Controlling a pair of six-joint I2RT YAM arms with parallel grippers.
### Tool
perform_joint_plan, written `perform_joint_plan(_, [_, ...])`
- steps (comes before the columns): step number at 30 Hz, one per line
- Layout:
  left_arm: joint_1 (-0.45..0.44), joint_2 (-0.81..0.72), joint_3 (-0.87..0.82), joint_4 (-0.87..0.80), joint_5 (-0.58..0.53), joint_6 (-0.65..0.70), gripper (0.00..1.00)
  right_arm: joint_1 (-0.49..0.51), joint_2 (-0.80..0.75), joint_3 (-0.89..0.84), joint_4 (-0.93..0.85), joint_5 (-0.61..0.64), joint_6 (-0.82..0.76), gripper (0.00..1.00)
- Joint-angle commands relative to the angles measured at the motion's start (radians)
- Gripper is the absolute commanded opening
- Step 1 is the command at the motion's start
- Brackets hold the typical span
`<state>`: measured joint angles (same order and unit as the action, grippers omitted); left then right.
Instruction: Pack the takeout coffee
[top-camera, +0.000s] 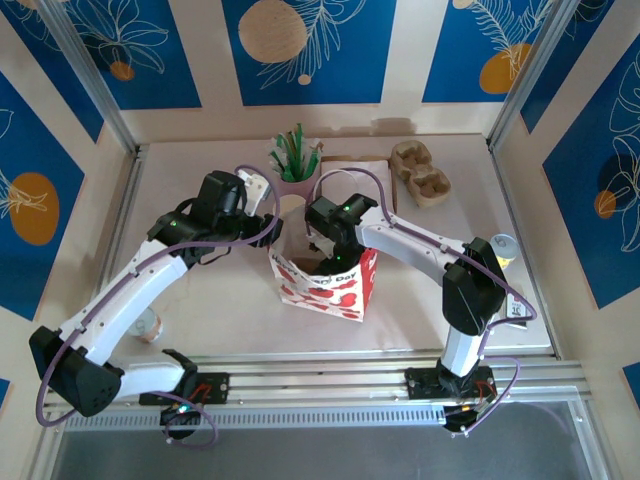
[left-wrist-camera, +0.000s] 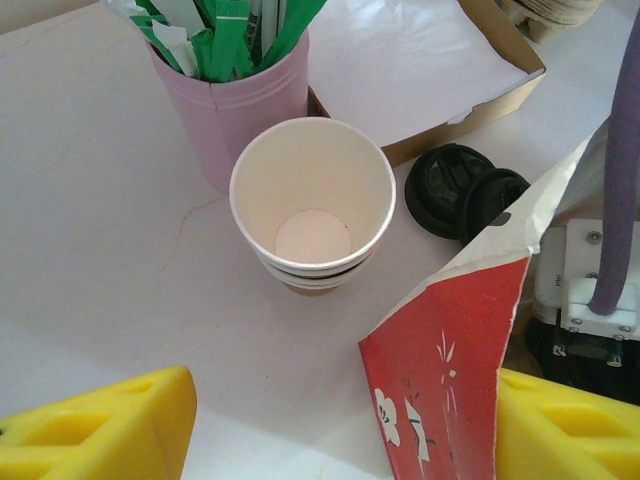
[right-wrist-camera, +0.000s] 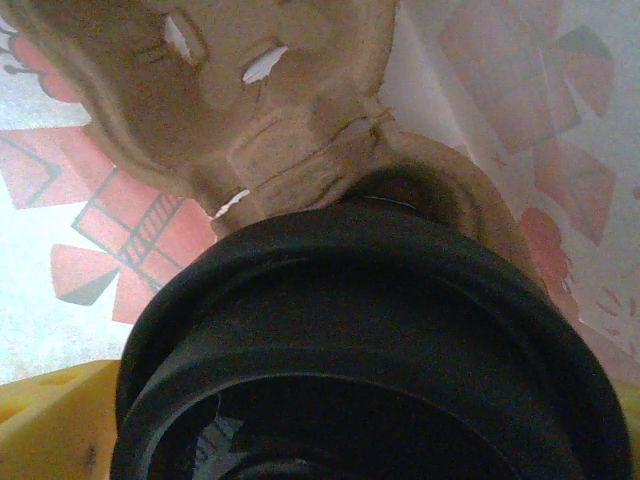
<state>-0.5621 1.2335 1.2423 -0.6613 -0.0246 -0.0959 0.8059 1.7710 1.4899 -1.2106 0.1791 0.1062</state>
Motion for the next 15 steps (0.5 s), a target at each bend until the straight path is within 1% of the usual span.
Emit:
perform_joint_plan(1, [0.017,0.007,0.0,-0.026,0.018,0.015,0.7,0.01,-0.008,0.031,-0.056,-0.004,0.01,0.99])
perform_joint_plan(15, [0.016,0.016,0.014,-0.039,0.02,0.017,0.71,0.018,-0.013,0.077,-0.072,-0.018,0.003,0.99])
